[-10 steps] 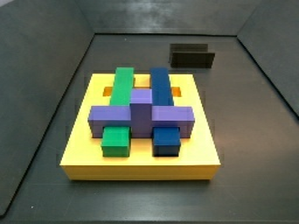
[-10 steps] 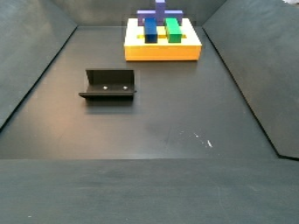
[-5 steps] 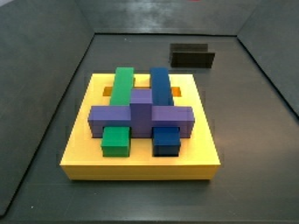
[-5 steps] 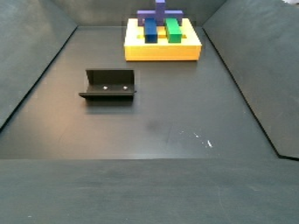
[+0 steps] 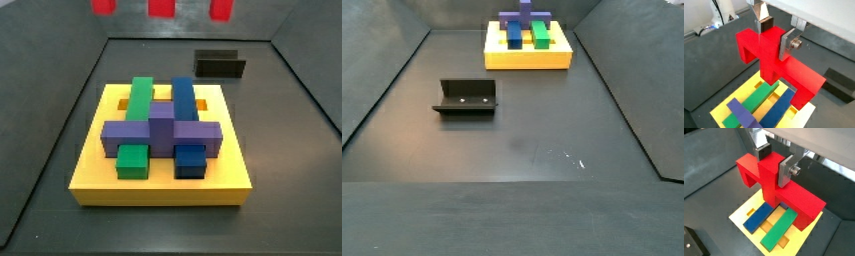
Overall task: Pick up the red object. Move up. Move to above the board. Insert the red object.
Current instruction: Insert the red object.
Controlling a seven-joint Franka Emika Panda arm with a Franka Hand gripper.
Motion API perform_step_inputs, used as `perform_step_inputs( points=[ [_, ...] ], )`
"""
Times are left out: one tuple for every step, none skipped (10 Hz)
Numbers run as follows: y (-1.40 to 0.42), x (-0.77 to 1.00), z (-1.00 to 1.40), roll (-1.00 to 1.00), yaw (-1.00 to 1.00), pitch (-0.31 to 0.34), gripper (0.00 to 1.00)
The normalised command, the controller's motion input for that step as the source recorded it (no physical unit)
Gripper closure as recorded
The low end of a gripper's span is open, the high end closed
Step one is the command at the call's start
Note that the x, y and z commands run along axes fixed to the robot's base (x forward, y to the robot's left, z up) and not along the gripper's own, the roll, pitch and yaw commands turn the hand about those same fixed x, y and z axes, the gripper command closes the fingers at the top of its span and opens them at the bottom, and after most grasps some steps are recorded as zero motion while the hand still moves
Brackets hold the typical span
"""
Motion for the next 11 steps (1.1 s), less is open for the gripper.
perform_step_inputs(
  points=[
    [0.17, -0.06, -0.83, 0.24, 0.11, -0.100, 1.00],
    [0.15, -0.09, -0.75, 0.30, 0.17, -0.080, 1.00],
    [0.13, -0.06, -0.75, 0.27, 0.20, -0.101, 1.00],
    [0.05, 0.00, -0.68, 0.25, 0.19, -0.147, 1.00],
    [0.00, 0.01, -0.63, 0.24, 0.13, -0.167, 1.00],
    [-0.15, 0.13, -0.64, 0.26, 0.00, -0.156, 1.00],
    [-0.31, 0.15, -0.57, 0.32, 0.00, -0.144, 1.00],
    [-0.17, 0.13, -0.56, 0.23, -0.04, -0.160, 1.00],
    [-0.06, 0.15, -0.44, 0.07, -0.03, -0.154, 1.00],
    [0.00, 0.08, -0.38, 0.04, -0.01, -0.156, 1.00],
    [0.04, 0.00, -0.25, 0.00, -0.04, -0.091, 1.00]
  ],
)
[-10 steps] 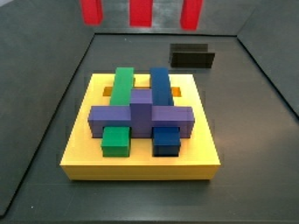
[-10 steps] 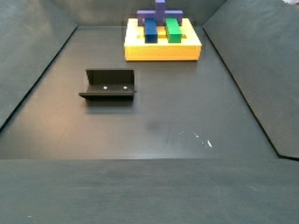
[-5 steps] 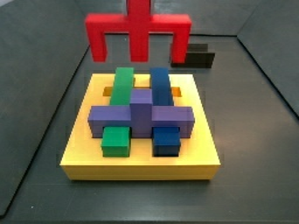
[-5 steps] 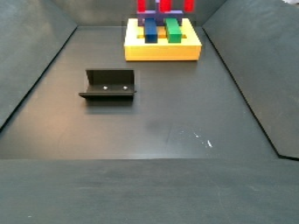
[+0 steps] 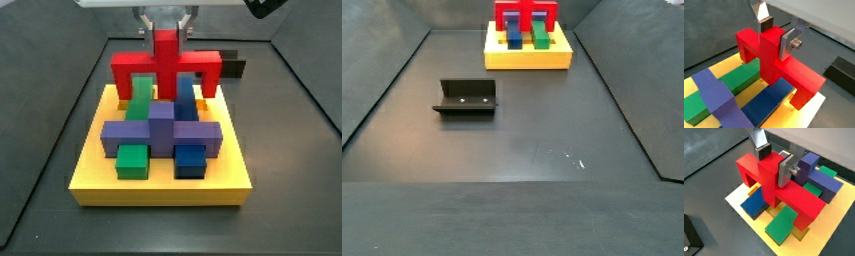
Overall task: Pick up the red object. Move up. Move to above the board. Insert the red object.
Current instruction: Insert the red object.
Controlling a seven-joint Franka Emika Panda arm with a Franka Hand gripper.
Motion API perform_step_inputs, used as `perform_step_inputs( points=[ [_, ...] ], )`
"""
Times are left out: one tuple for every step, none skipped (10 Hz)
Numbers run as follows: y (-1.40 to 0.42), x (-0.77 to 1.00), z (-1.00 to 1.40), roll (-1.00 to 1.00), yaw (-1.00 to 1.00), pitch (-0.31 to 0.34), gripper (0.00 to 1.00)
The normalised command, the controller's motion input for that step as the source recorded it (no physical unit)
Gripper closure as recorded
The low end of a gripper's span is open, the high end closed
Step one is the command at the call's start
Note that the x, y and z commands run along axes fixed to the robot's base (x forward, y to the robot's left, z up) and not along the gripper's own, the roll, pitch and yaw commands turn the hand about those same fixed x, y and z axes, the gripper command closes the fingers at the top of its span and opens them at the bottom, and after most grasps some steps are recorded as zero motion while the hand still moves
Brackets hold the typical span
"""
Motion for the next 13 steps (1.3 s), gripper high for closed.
perform_step_inputs(
  points=[
    [0.10, 0.00, -0.23, -0.04, -0.06, -0.090, 1.00],
    [0.12, 0.00, -0.04, -0.09, -0.12, -0.044, 1.00],
    [0.01, 0.08, 0.04, -0.10, -0.03, 0.000, 1.00],
    [0.03, 0.05, 0.10, -0.08, -0.03, 0.000, 1.00],
    [0.15, -0.04, 0.21, -0.13, -0.05, 0.000, 1.00],
    [0.09, -0.08, 0.13, -0.12, -0.08, 0.000, 1.00],
    [0.07, -0.12, 0.08, -0.12, -0.11, -0.003, 1.00],
    [0.04, -0.04, 0.00, -0.14, -0.04, -0.057, 1.00],
    [0.00, 0.00, -0.09, -0.08, 0.00, -0.091, 1.00],
    [-0.02, 0.00, -0.17, -0.06, 0.00, -0.121, 1.00],
    [0.00, 0.00, -0.19, -0.05, 0.00, -0.099, 1.00],
    [0.00, -0.02, -0.17, -0.04, 0.00, -0.077, 1.00],
    [0.00, -0.07, -0.04, -0.04, 0.00, -0.034, 1.00]
  ],
)
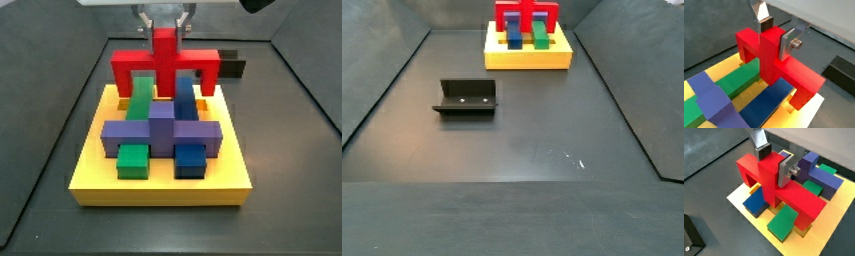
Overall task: Pick up the red object. Move up. Move to above the board. Insert the red object.
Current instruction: Insert the red object.
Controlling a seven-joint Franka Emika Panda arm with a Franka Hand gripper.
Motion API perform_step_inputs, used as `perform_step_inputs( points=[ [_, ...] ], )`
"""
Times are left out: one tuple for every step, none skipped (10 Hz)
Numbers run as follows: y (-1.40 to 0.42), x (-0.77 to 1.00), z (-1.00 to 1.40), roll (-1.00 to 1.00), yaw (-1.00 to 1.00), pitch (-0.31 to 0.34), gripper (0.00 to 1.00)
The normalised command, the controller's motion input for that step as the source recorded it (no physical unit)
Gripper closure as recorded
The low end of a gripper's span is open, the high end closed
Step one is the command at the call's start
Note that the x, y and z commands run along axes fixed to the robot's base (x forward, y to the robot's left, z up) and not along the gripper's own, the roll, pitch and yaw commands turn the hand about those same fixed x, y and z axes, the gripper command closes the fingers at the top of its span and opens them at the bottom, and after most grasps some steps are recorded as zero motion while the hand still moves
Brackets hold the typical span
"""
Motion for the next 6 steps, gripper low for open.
perform_step_inputs(
  points=[
    [0.01, -0.05, -0.07, -0.05, 0.00, -0.044, 1.00],
    [0.00, -0.09, 0.00, -0.03, 0.00, -0.013, 1.00],
    [0.00, 0.00, 0.08, -0.05, 0.00, 0.000, 1.00],
    [0.00, 0.00, 0.19, -0.06, 0.00, 0.001, 1.00],
    [0.00, 0.00, 0.06, -0.06, 0.00, 0.000, 1.00],
    [0.00, -0.06, 0.00, -0.05, 0.00, -0.019, 1.00]
  ],
)
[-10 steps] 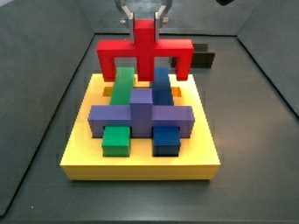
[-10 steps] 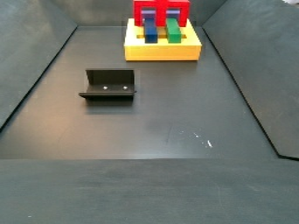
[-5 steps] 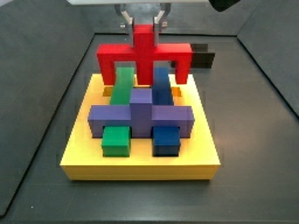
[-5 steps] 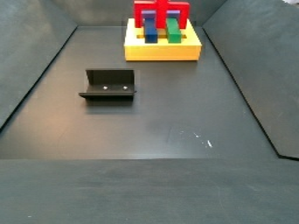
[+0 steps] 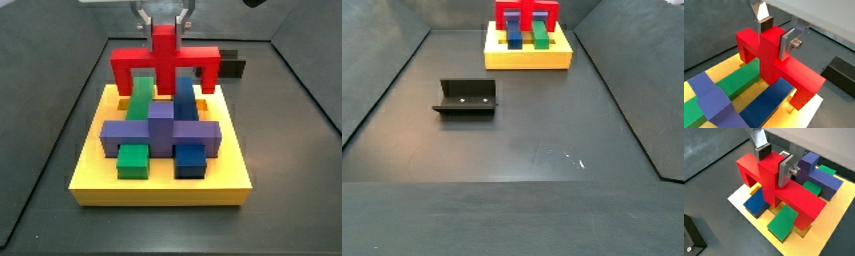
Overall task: Pick up the red object. Move up. Move to above the board. Insert the red object.
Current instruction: Insert the red object.
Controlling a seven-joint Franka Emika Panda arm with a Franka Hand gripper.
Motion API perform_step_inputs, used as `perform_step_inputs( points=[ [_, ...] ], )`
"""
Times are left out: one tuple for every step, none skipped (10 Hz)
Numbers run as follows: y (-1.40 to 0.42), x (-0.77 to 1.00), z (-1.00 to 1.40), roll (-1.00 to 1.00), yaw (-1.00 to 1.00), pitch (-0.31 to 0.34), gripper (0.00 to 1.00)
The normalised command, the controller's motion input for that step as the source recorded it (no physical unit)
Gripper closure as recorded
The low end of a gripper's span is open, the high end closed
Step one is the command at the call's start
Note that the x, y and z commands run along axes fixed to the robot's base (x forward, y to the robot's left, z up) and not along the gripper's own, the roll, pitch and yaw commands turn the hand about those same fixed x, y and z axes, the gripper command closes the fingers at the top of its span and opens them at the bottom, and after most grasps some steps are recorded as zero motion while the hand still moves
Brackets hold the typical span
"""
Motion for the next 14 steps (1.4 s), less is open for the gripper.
perform_step_inputs(
  points=[
    [0.00, -0.16, -0.05, -0.03, 0.00, -0.051, 1.00],
    [0.00, -0.13, -0.09, -0.01, 0.00, -0.059, 1.00],
    [0.00, -0.04, -0.08, -0.03, 0.00, -0.066, 1.00],
    [0.00, 0.00, -0.11, -0.04, 0.00, -0.063, 1.00],
    [0.00, 0.00, -0.16, -0.03, 0.00, -0.066, 1.00],
    [0.02, 0.01, -0.34, -0.03, -0.01, -0.099, 1.00],
    [0.00, 0.00, -0.42, 0.00, -0.02, -0.111, 1.00],
    [0.01, 0.00, -0.35, 0.00, -0.01, -0.090, 1.00],
    [0.00, 0.06, -0.19, -0.03, 0.00, -0.046, 1.00],
    [0.00, 0.03, -0.12, -0.06, 0.00, -0.029, 1.00],
    [0.08, 0.00, -0.03, -0.08, 0.00, -0.010, 1.00],
    [0.08, 0.02, -0.06, -0.05, 0.00, -0.021, 1.00],
    [0.10, 0.04, -0.06, 0.00, 0.00, -0.013, 1.00],
    [0.02, 0.00, -0.23, -0.01, 0.00, -0.087, 1.00]
  ],
)
